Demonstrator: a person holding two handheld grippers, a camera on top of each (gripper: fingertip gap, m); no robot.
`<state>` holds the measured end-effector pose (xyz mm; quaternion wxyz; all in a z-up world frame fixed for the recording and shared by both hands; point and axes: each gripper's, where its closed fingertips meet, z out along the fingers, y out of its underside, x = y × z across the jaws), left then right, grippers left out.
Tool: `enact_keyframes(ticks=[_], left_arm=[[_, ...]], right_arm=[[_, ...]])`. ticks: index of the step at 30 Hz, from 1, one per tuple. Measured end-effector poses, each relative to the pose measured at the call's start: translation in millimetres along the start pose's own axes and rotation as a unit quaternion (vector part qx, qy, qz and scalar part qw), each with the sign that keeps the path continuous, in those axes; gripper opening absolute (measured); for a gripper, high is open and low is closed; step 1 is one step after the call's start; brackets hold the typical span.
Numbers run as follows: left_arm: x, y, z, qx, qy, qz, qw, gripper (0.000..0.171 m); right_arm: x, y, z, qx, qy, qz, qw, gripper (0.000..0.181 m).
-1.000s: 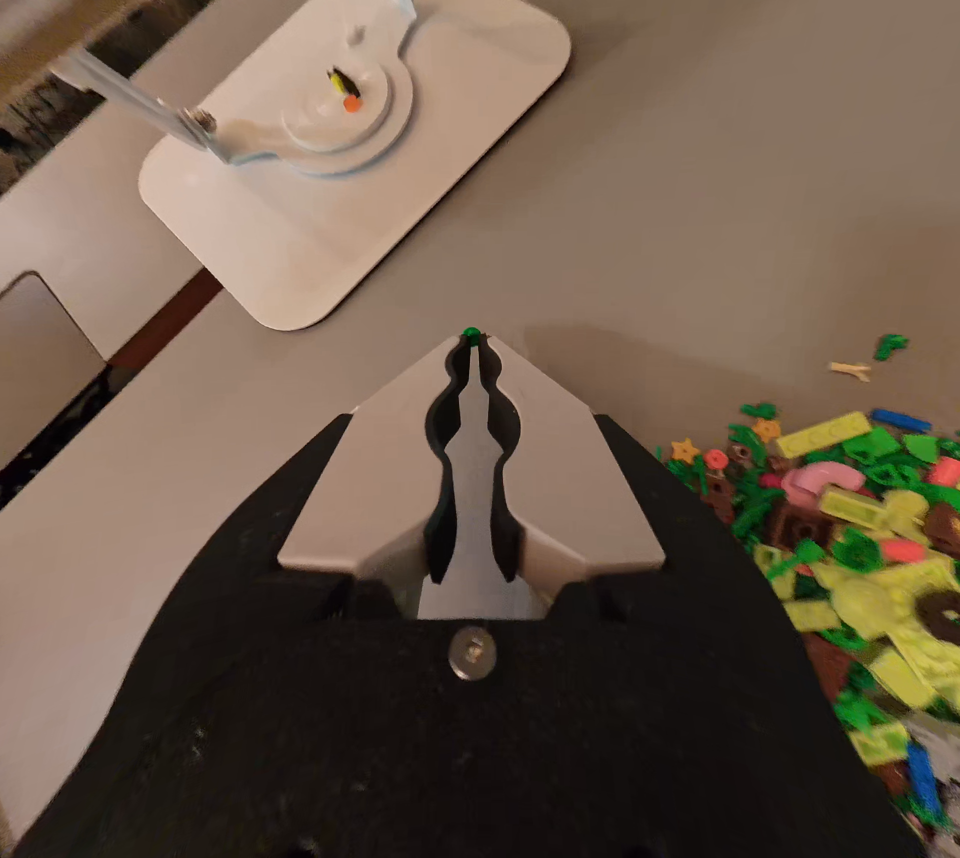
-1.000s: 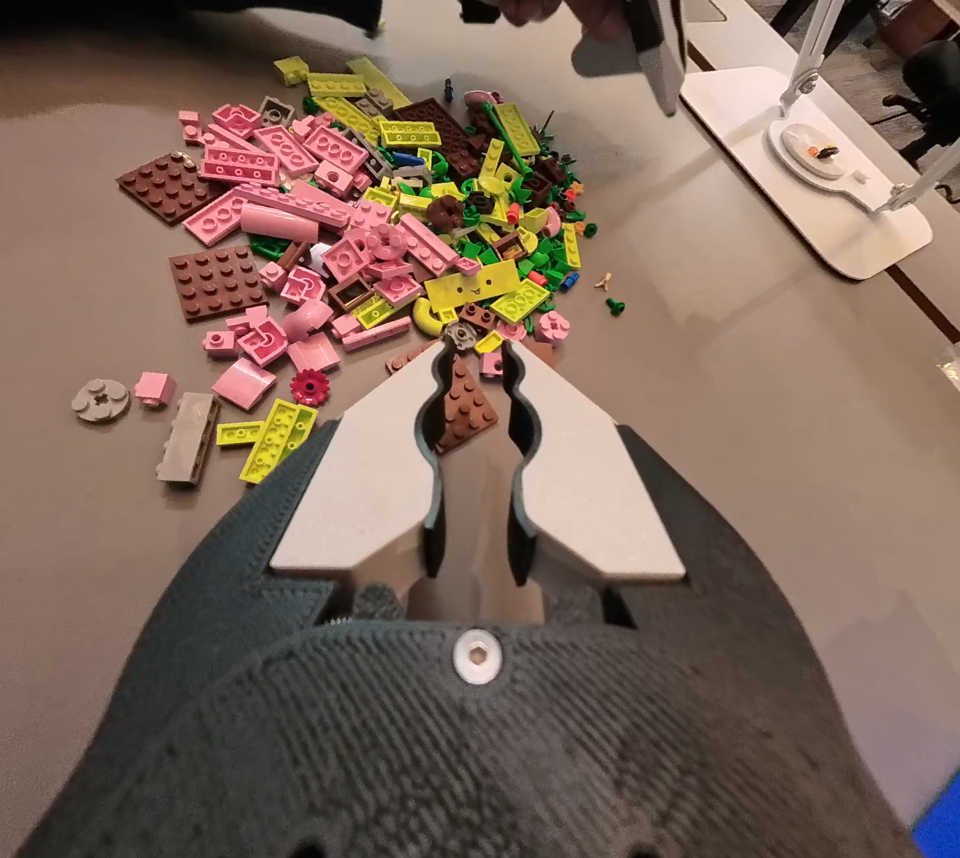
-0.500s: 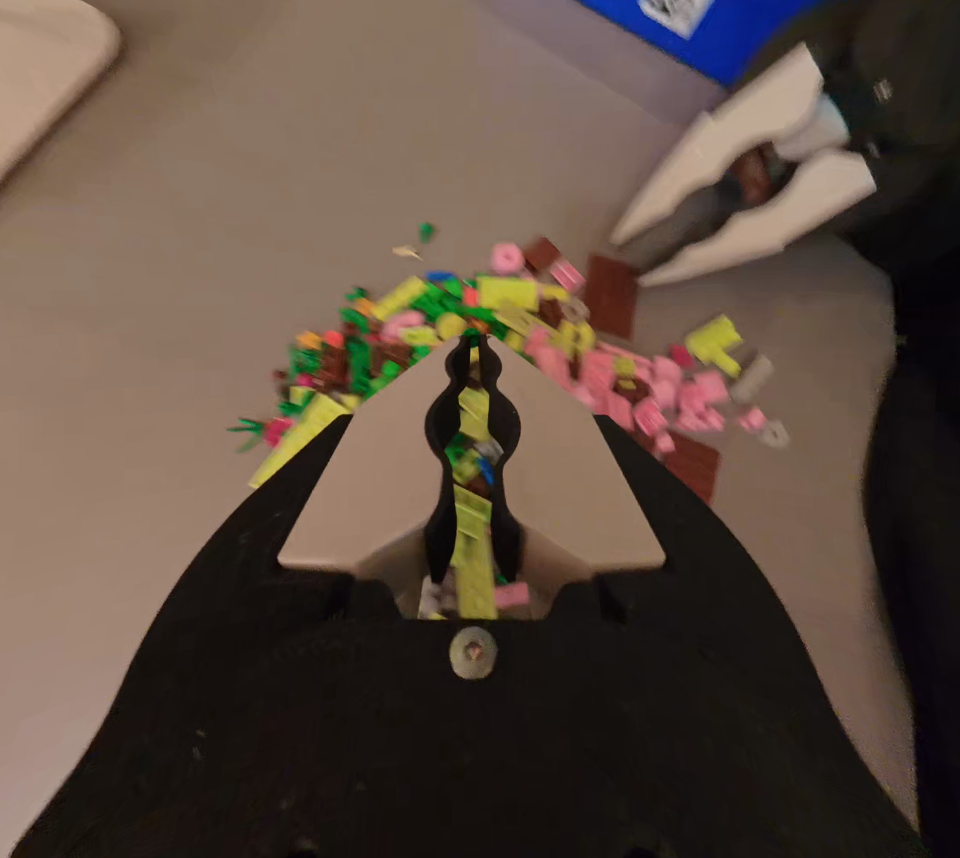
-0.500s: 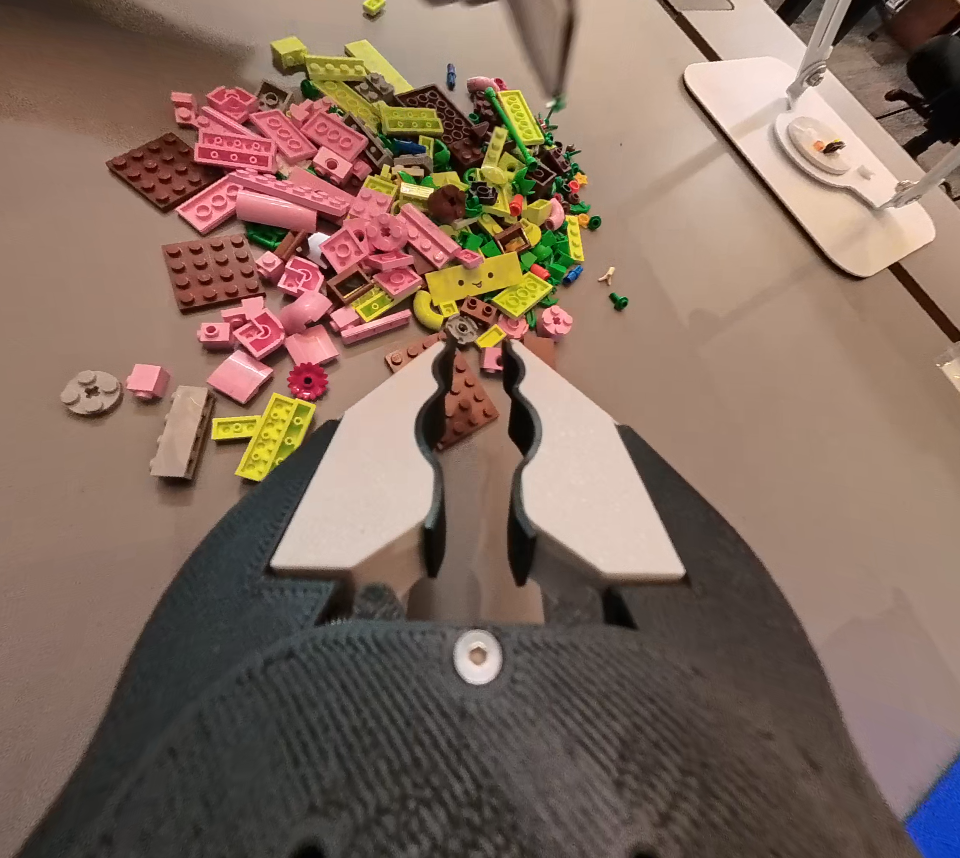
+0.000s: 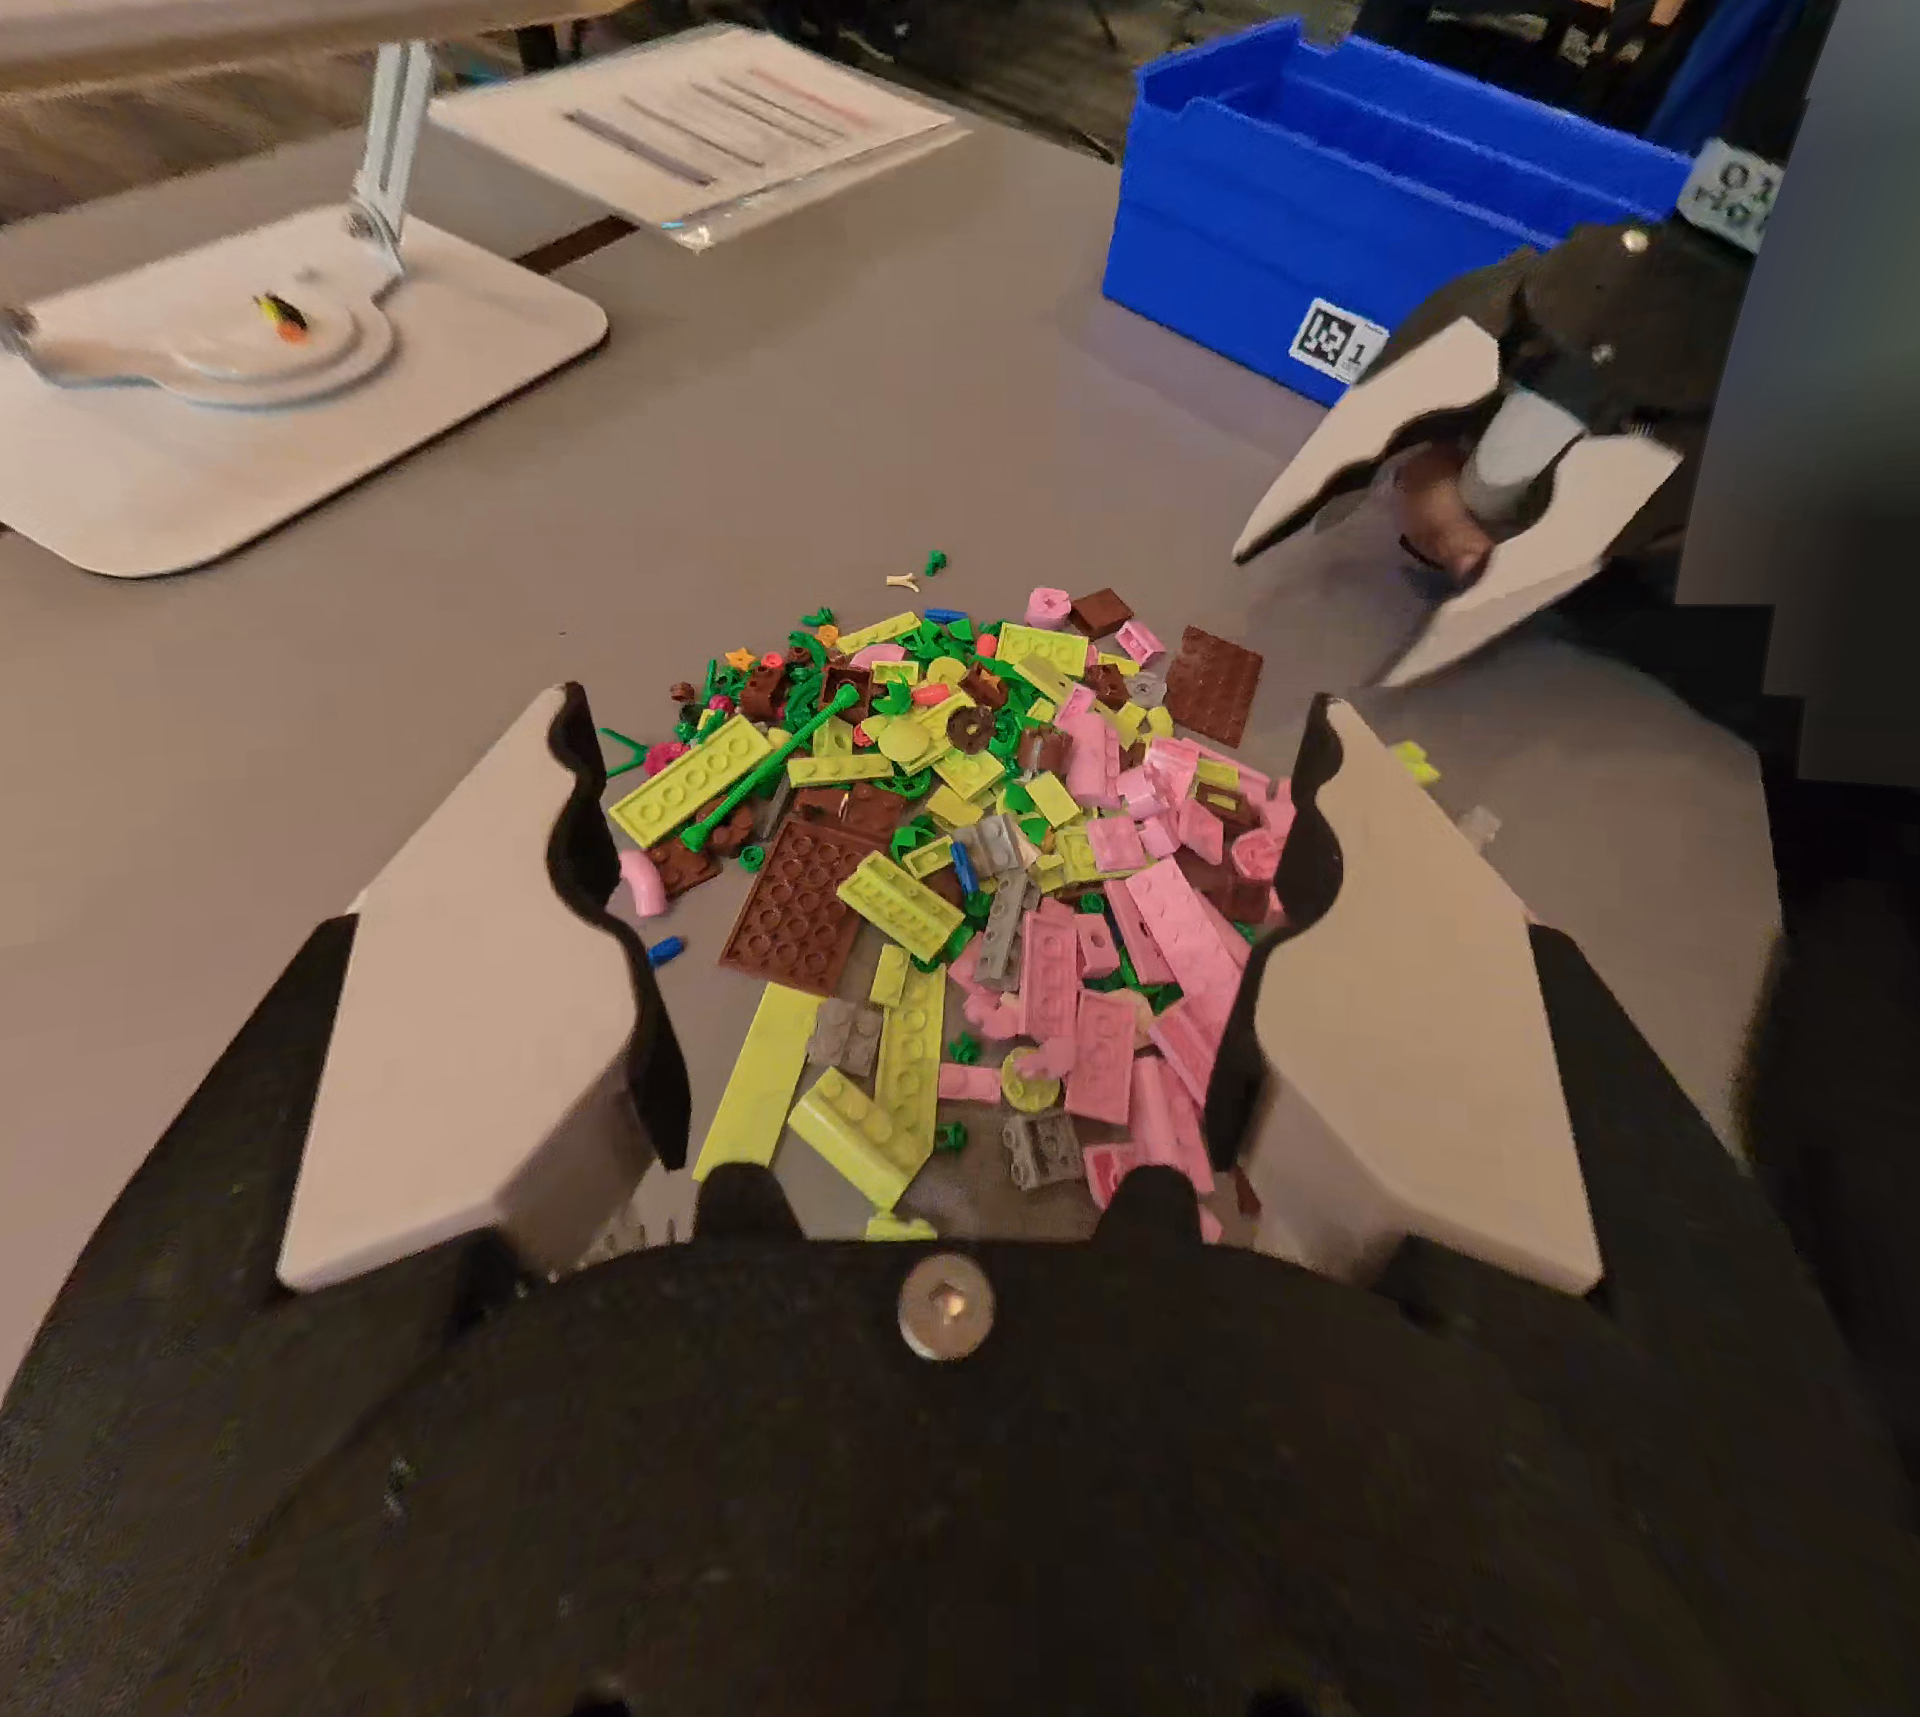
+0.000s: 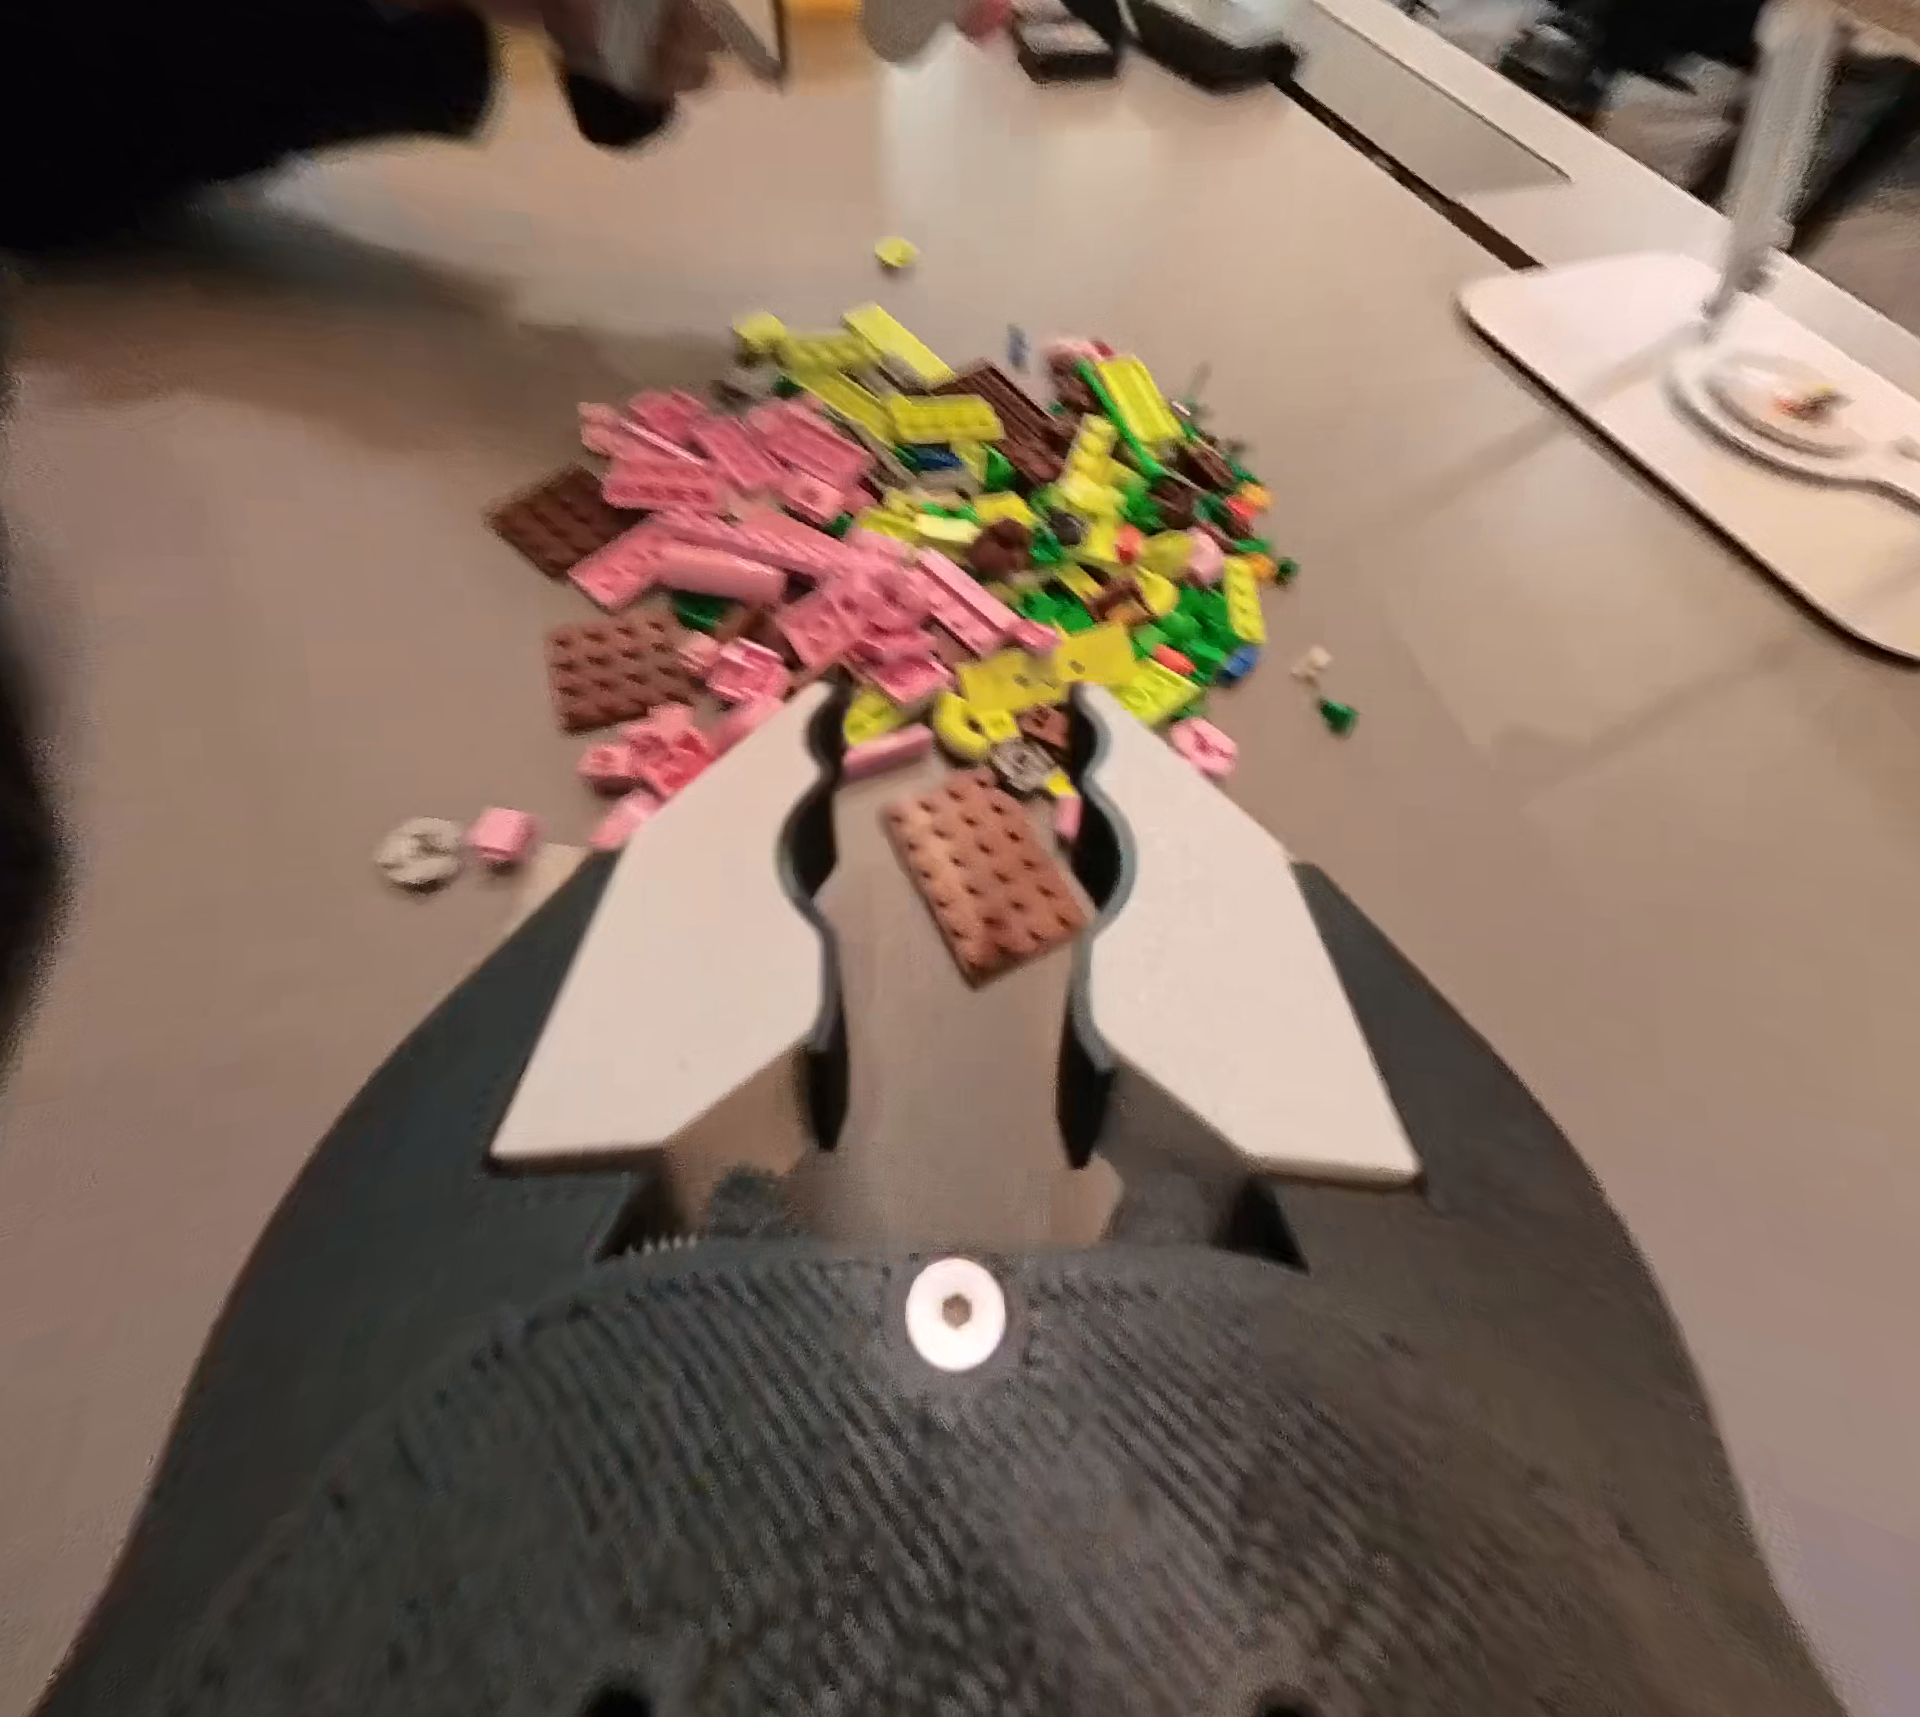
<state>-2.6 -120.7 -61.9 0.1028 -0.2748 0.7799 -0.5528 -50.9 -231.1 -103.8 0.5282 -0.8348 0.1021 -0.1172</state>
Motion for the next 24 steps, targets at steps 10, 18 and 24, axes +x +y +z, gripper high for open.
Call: enact_keyframes(ticks=[10,18,24], left_arm=[[7,47,-14,-0.011,0.003,0.012,1.000,0.105],[4,45,-12,-0.003,-0.003,0.007,1.000,0.094],[0,50,-9,-0.012,-0.009,0.008,1.000,0.092]], right_arm=[[-54,30,-9,-0.067,-0.145,-0.015,0.987,0.106],[-66,41,-13,-0.075,-0.152,-0.066,0.983,0.049],[-67,57,-4,-0.130,-0.151,-0.063,0.978,0.063]])
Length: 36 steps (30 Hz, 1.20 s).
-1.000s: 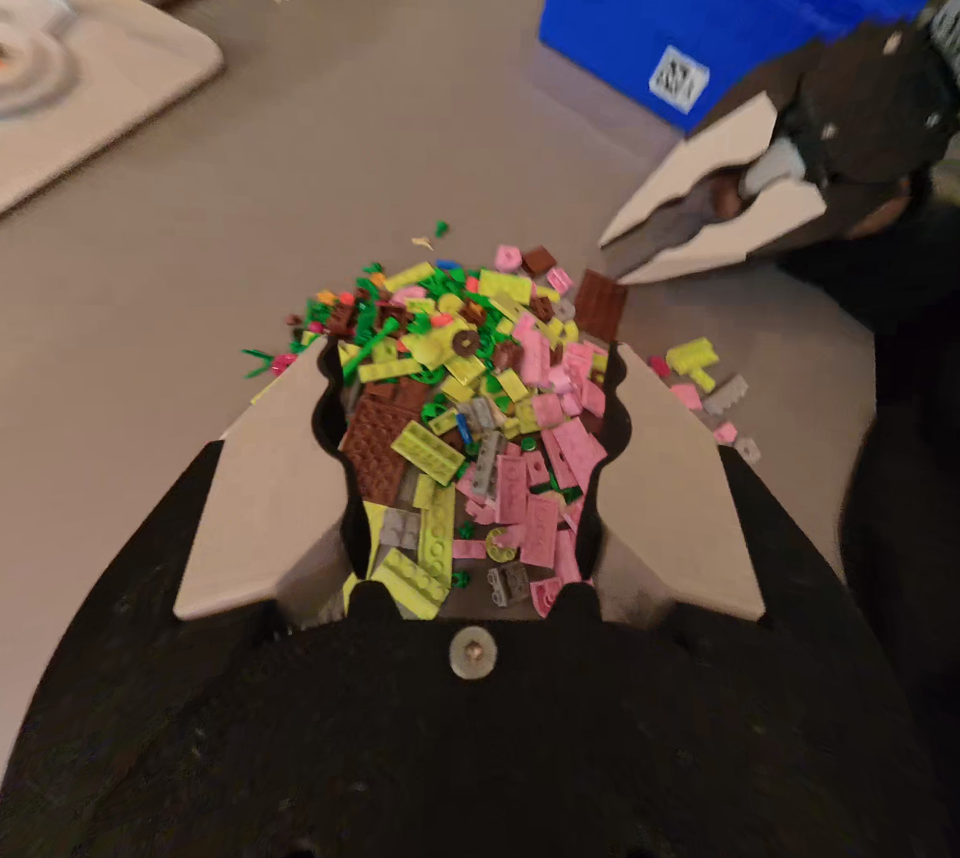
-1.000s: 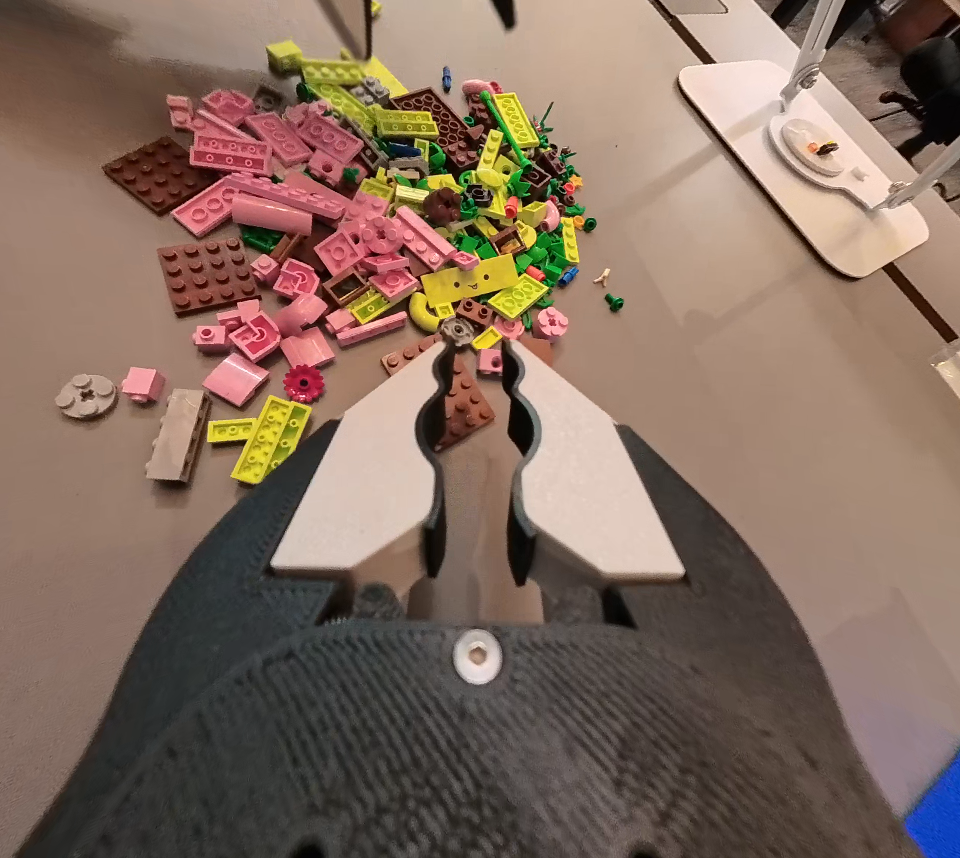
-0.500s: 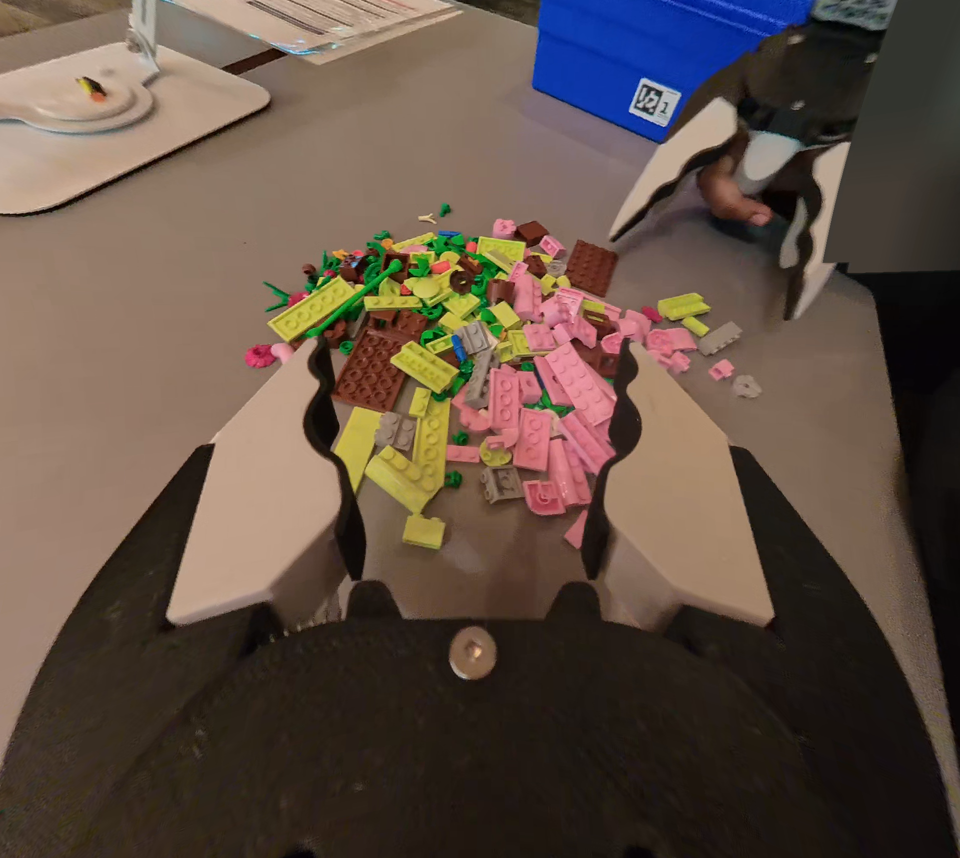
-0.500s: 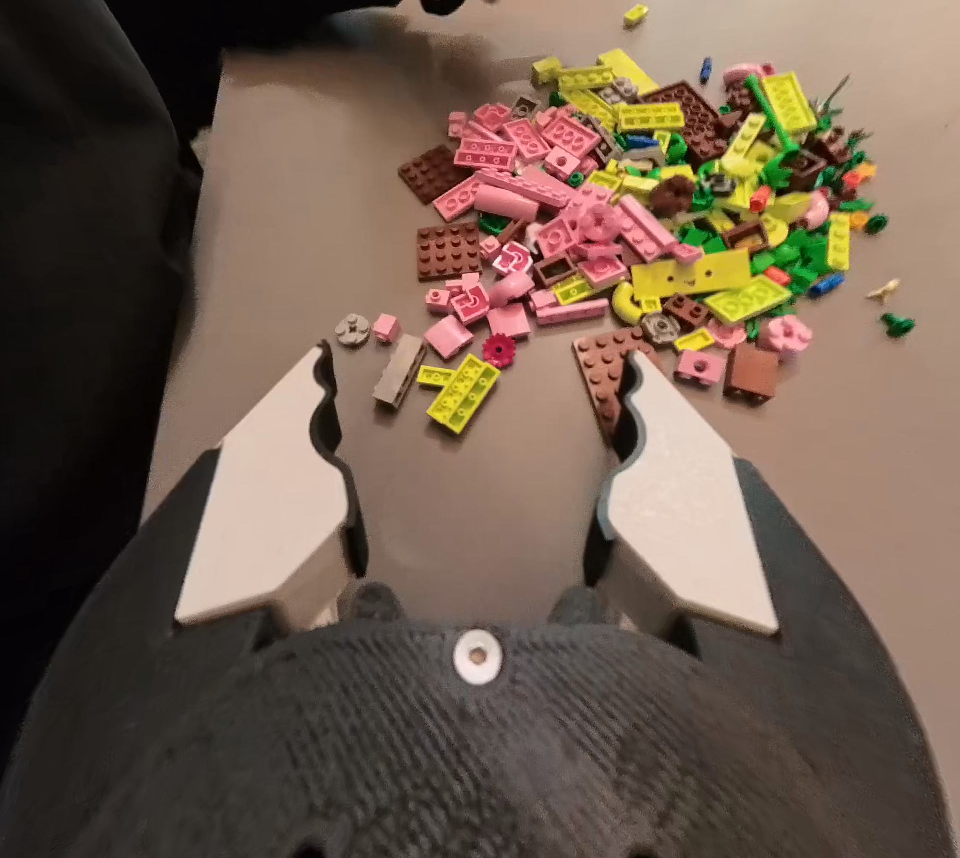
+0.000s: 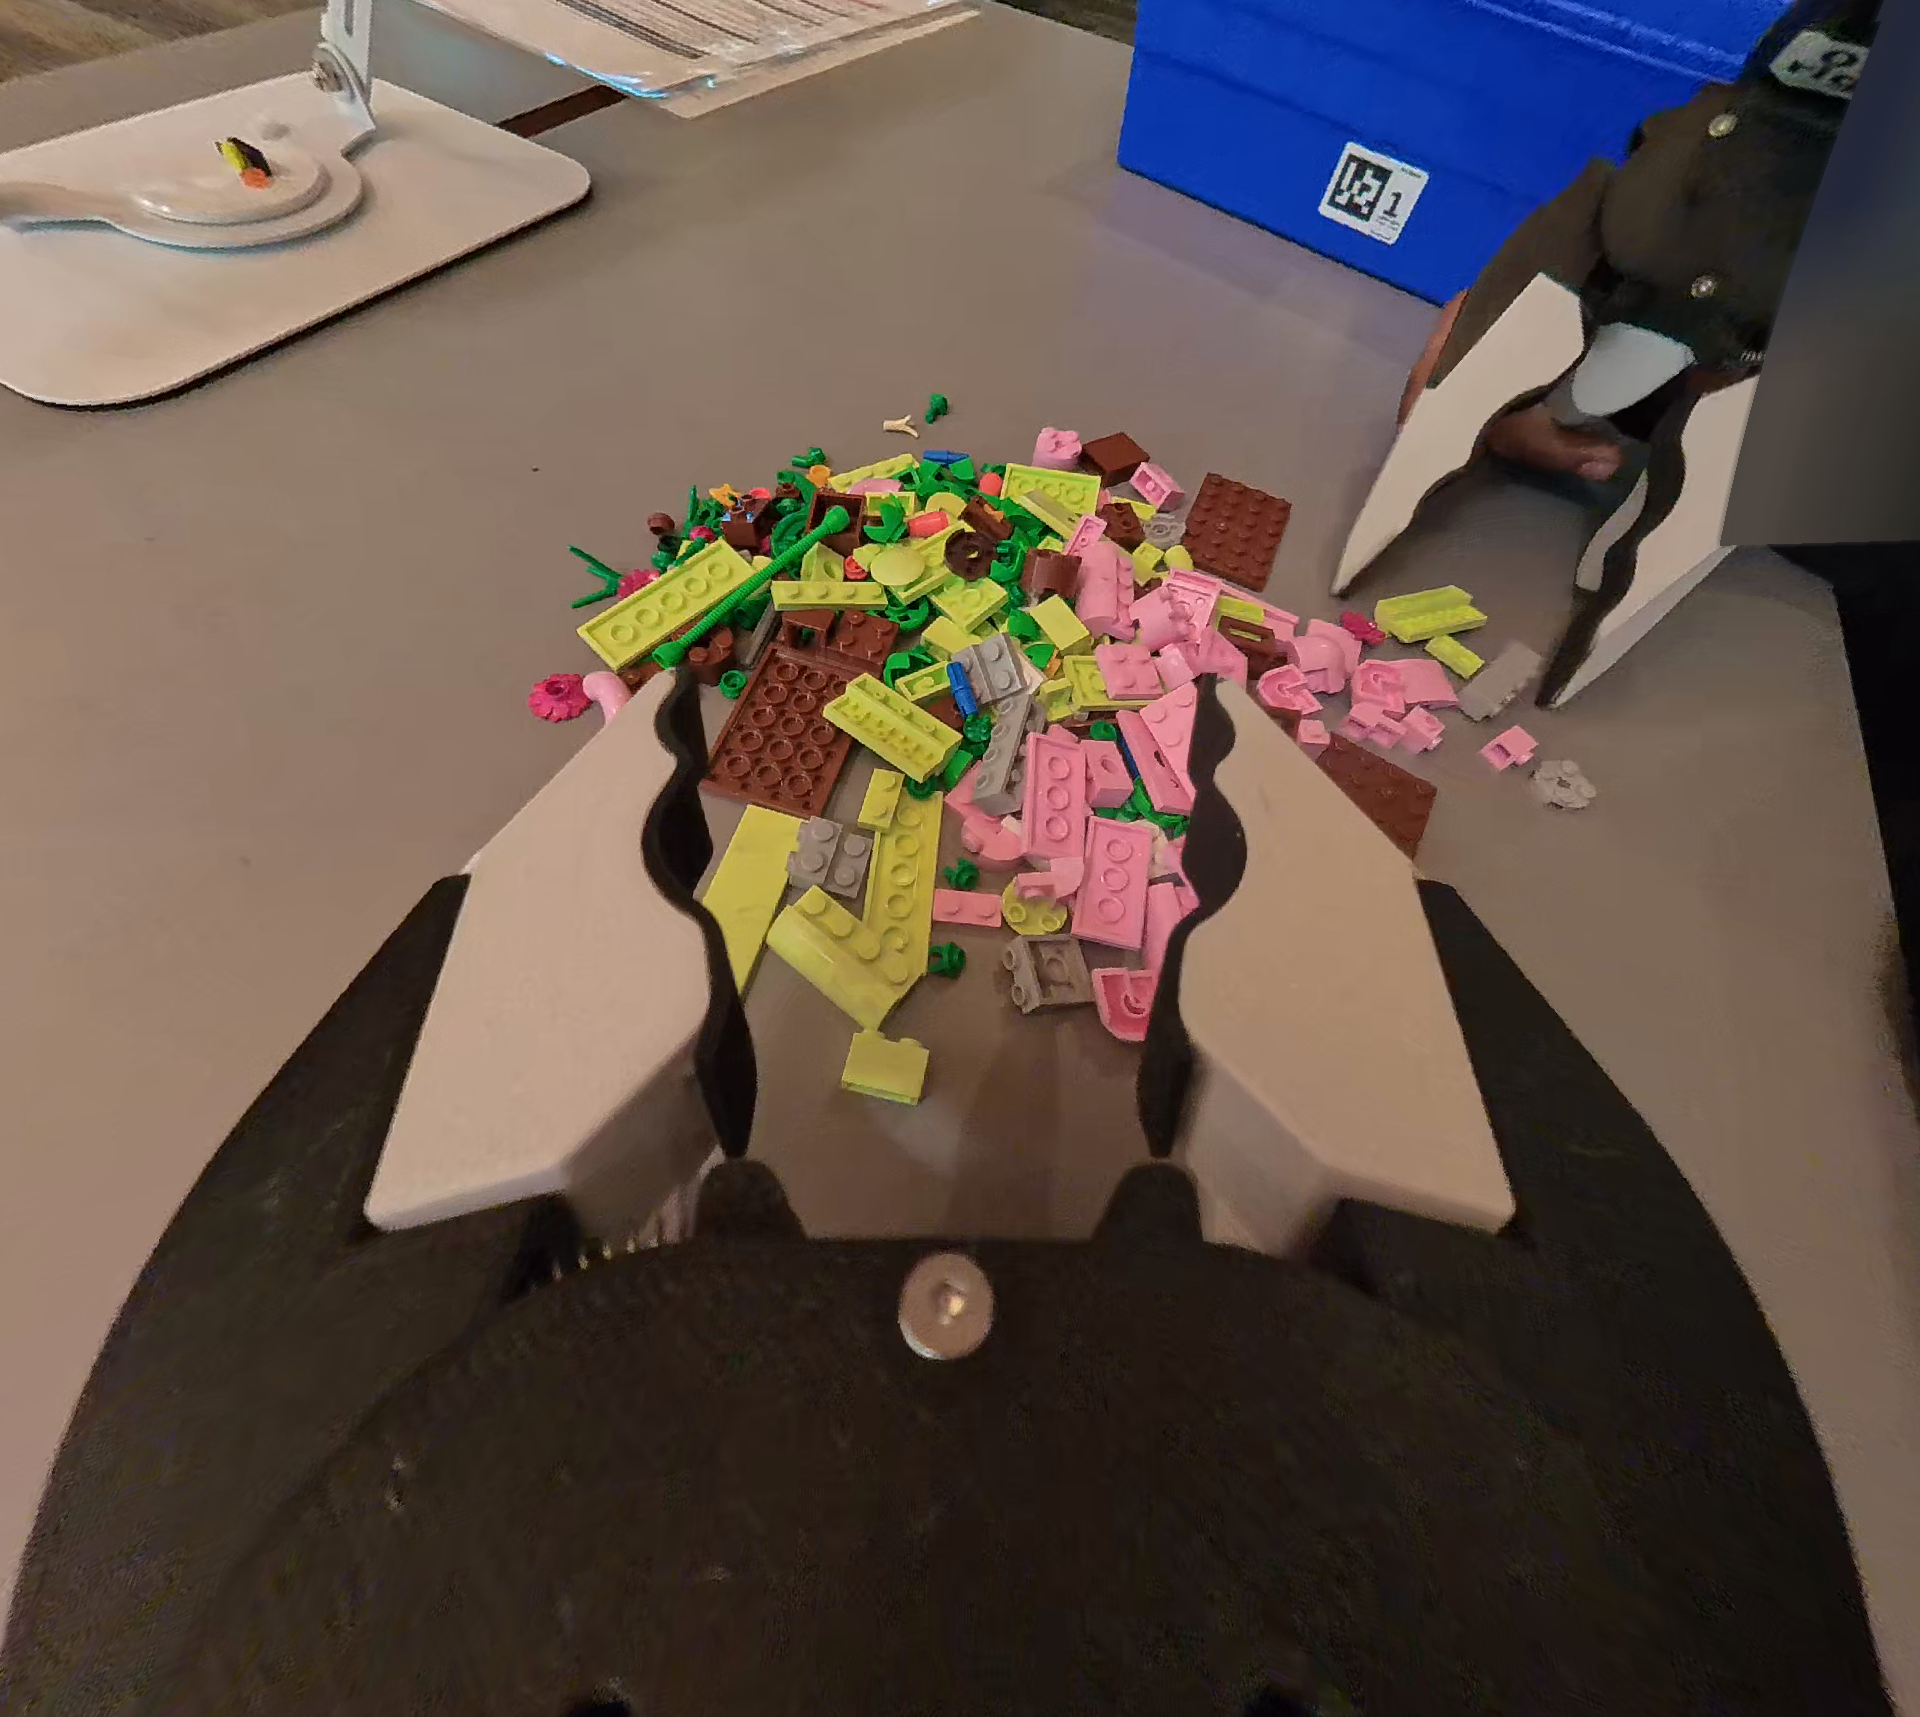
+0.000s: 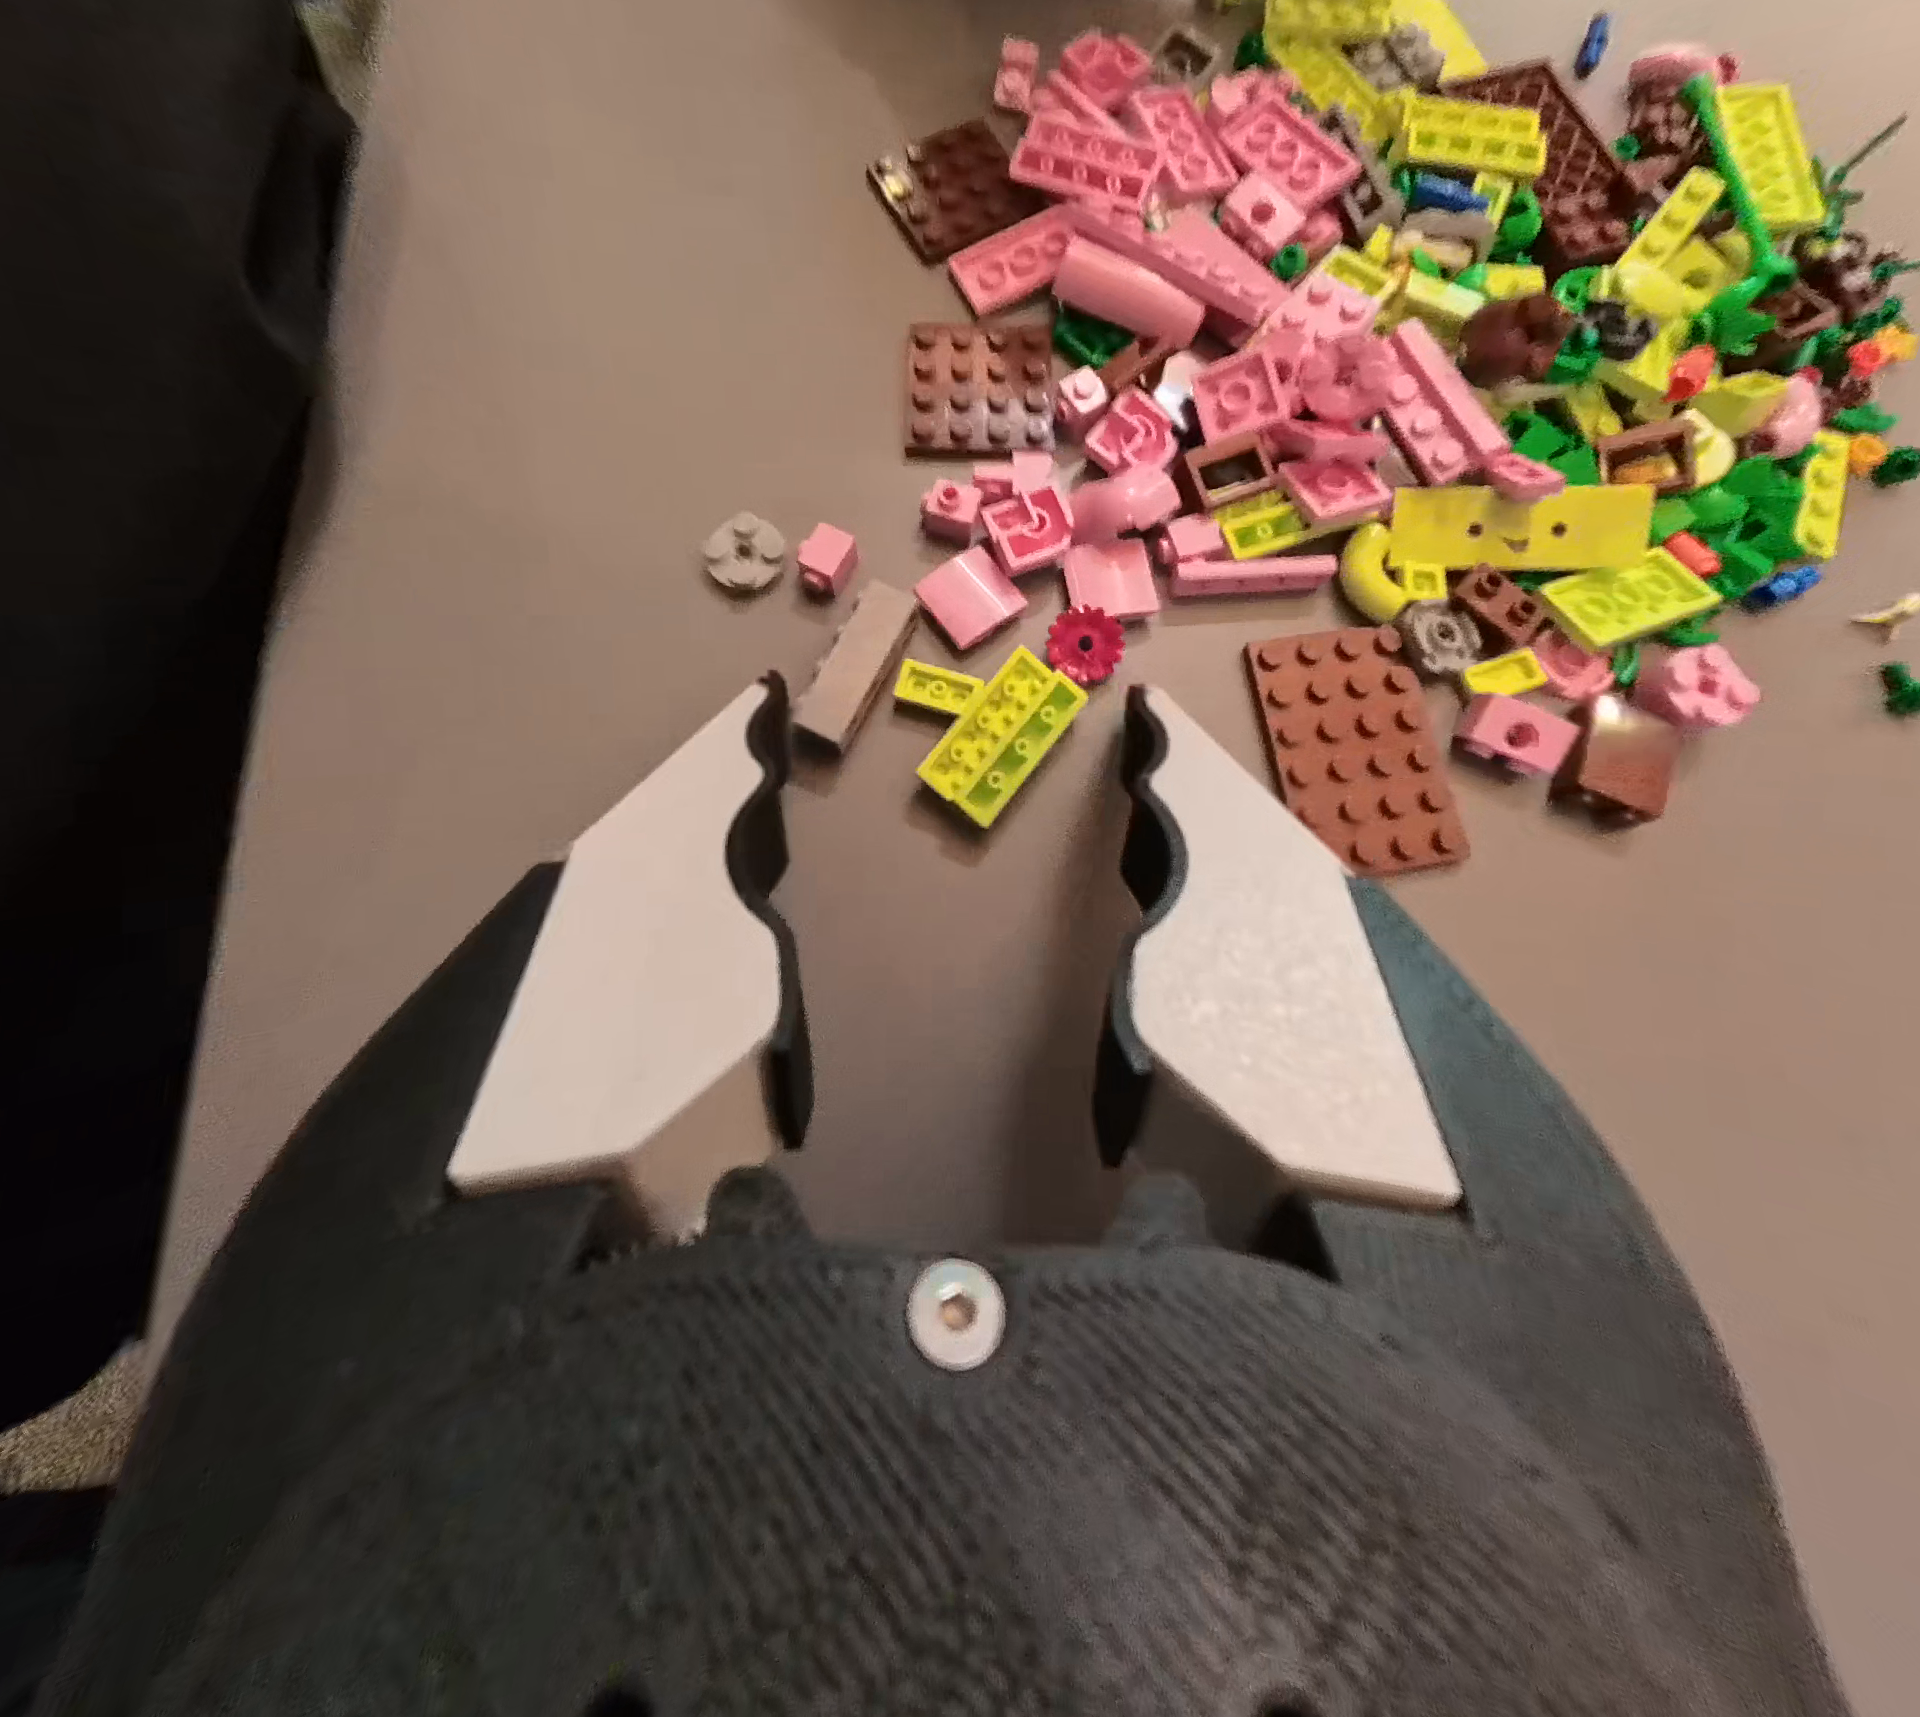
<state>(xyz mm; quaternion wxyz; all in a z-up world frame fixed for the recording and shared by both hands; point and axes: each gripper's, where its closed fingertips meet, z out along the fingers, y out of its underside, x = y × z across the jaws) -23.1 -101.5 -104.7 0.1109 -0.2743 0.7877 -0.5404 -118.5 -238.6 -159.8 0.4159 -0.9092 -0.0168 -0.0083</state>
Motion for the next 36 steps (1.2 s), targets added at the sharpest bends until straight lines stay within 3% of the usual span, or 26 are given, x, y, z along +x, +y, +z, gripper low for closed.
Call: enact_keyframes(ticks=[1,5,8,10,14,16,18,20,24,26,31,34,36], left_arm=[[-1,0,0,0.000,0.000,-0.001,1.000,0.092],[-3,0,0,0.005,0.000,-0.010,1.000,0.089],[-5,1,1,0.004,0.000,-0.015,1.000,0.087],[-4,0,0,0.005,0.001,-0.013,1.000,0.086],[-3,-1,-1,0.008,-0.006,-0.004,1.000,0.085],[-4,-2,-2,0.012,-0.007,-0.005,1.000,0.084],[-4,-4,-2,0.017,-0.005,-0.011,1.000,0.084],[-2,-6,-3,0.021,0.000,-0.017,1.000,0.083],[3,-11,-4,0.032,0.014,-0.027,0.999,0.082],[7,-17,-6,0.044,0.024,-0.033,0.998,0.082],[6,-18,-8,0.048,0.021,-0.033,0.998,0.080],[4,-16,-7,0.044,0.021,-0.037,0.998,0.080],[3,-14,-7,0.041,0.016,-0.035,0.998,0.080]], right_arm=[[2,0,2,-0.003,0.003,0.001,1.000,0.061],[27,-7,8,-0.004,0.055,-0.026,0.998,0.026],[53,-14,16,-0.021,0.109,-0.018,0.994,0.020],[69,-15,17,-0.029,0.147,-0.008,0.989,0.022],[64,-23,4,0.017,0.139,0.014,0.990,0.035],[42,-32,-5,0.065,0.083,0.023,0.994,0.040],[2,-40,-10,0.108,-0.032,0.032,0.993,0.056],[-22,-41,-6,0.104,-0.087,0.027,0.990,0.065],[-26,-30,19,0.030,-0.059,-0.014,0.998,0.074],[-16,-24,28,-0.002,-0.025,-0.022,0.999,0.069],[41,-23,17,-0.005,0.135,-0.032,0.990,0.055],[41,-35,10,0.041,0.134,-0.015,0.990,0.065],[38,-46,2,0.080,0.128,-0.012,0.988,0.062]])
